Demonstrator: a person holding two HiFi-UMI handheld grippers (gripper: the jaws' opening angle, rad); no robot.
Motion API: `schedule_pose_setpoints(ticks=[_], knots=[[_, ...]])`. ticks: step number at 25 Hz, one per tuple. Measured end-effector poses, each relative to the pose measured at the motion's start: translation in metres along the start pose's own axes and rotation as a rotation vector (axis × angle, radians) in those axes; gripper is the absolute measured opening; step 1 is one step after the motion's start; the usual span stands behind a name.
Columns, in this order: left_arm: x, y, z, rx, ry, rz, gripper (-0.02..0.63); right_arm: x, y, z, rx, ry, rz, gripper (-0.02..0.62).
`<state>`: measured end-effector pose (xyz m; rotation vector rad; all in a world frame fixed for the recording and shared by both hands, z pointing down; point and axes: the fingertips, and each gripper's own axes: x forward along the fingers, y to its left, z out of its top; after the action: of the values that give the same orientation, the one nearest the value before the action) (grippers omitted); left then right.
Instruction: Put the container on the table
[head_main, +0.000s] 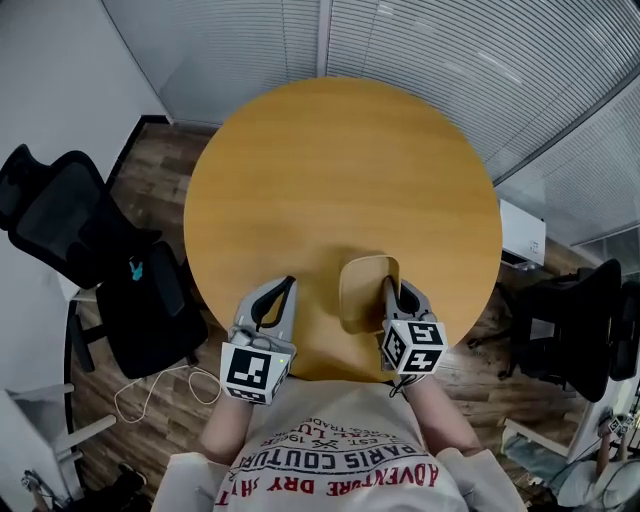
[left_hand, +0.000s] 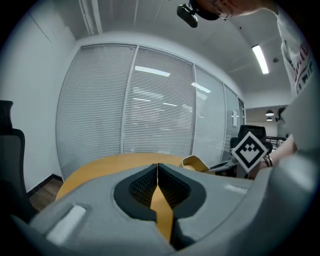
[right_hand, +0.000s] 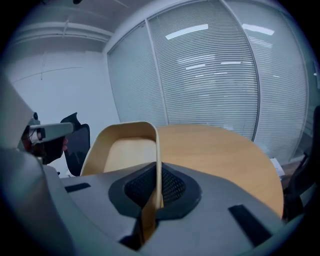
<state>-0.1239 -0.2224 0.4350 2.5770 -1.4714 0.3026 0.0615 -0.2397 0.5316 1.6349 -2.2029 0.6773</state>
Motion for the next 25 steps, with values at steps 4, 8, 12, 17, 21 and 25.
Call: schedule_pose_setpoints(ticks=[4,8,12,17,21,25], knots=[[0.009,0.009,-0.027,-0.035,0.077,-0.014,0.012,0.024,-0.004,-0.029,0.036,0.096,-0.027,0.011],[0.023,0.011,-0.040,-0.034,0.101,-0.028,0.012,0.050,-0.016,-0.061,0.032,0.189,-0.048,0.011],[0.035,0.015,-0.050,-0.046,0.118,-0.043,0.012,0.071,-0.026,-0.092,0.041,0.268,-0.076,0.011],[0.045,0.024,-0.056,-0.049,0.134,-0.055,0.012,0.086,-0.031,-0.112,0.078,0.334,-0.109,0.011],[0.051,0.026,-0.062,-0.060,0.158,-0.073,0.012,0.095,-0.031,-0.115,0.100,0.349,-0.129,0.011],[0.054,0.023,-0.067,-0.071,0.177,-0.088,0.012,0.098,-0.034,-0.119,0.113,0.368,-0.148,0.011]])
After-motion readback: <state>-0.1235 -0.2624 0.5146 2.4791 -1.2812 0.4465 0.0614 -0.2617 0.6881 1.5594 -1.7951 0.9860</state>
